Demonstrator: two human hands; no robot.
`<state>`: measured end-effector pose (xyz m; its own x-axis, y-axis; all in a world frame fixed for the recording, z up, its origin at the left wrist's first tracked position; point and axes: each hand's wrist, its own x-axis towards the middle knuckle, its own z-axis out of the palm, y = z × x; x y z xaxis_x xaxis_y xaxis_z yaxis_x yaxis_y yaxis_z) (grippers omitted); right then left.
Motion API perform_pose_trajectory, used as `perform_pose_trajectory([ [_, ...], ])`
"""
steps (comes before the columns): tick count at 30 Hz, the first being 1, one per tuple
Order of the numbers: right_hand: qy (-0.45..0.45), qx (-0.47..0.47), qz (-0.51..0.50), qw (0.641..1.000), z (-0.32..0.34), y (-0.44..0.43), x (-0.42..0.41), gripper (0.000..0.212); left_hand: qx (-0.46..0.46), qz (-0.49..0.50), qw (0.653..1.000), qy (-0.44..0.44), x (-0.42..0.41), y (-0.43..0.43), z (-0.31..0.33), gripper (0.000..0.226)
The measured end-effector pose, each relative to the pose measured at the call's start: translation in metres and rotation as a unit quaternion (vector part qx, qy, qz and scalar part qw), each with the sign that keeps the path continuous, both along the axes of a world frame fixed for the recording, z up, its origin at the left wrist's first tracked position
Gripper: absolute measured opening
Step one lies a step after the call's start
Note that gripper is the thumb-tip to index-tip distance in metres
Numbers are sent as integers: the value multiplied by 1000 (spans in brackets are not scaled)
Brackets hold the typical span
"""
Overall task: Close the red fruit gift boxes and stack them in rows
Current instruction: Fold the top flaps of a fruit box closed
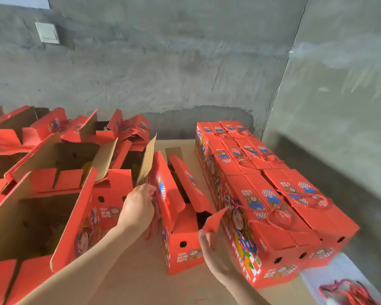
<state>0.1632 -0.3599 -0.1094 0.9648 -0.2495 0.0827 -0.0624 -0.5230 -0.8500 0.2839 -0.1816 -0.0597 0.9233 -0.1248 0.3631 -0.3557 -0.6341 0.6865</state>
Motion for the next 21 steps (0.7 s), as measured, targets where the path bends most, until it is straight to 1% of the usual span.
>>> perform_pose_trajectory([
  [2, 16, 23, 11, 1000, -12, -8, -31, 41, -29, 31, 999, -7, -11, 4, -1, 35],
  [5, 81, 43, 9, 996, -22, -32, -71, 48, -87, 62, 994, 5, -18, 8, -1, 33],
  [7, 100, 77, -29, 992, -27, -48, -86, 64, -120, 65, 990, 29, -20, 10, 0, 31],
  [8, 84, 105, -56, 989, -30, -54, -89, 71, -137, 63, 988, 46, -21, 10, 0, 32],
  [9, 59, 131, -93, 985, -31, -55, -93, 70, -158, 60, 983, 70, -21, 9, -1, 36],
  [10, 28, 149, -138, 979, -33, -53, -95, 60, -181, 56, 976, 104, -20, 8, -2, 43],
  [11, -5, 162, -187, 969, -34, -48, -96, 41, -213, 56, 963, 158, -19, 7, -4, 53],
  [12, -33, 175, -218, 959, -33, -42, -97, 26, -250, 56, 940, 224, -18, 5, -7, 63],
  [13, -54, 194, -222, 954, -29, -35, -96, 26, -287, 53, 914, 283, -17, 3, -12, 70],
  [14, -72, 222, -201, 951, -25, -29, -95, 35, -306, 46, 899, 311, -17, 3, -16, 73],
  [16, -85, 282, -160, 942, -18, -25, -92, 50, -314, 50, 904, 288, -24, 7, -21, 65],
  [17, -85, 303, -153, 937, -16, -25, -89, 53, -315, 58, 910, 263, -31, 12, -23, 59],
  [19, -86, 303, -151, 937, -16, -29, -85, 51, -319, 56, 918, 227, -49, 23, -28, 55],
  [20, -89, 287, -151, 942, -16, -31, -82, 48, -305, 56, 927, 210, -58, 29, -32, 58],
  [21, -87, 274, -153, 945, -16, -32, -80, 43, -271, 60, 941, 194, -68, 35, -34, 62],
])
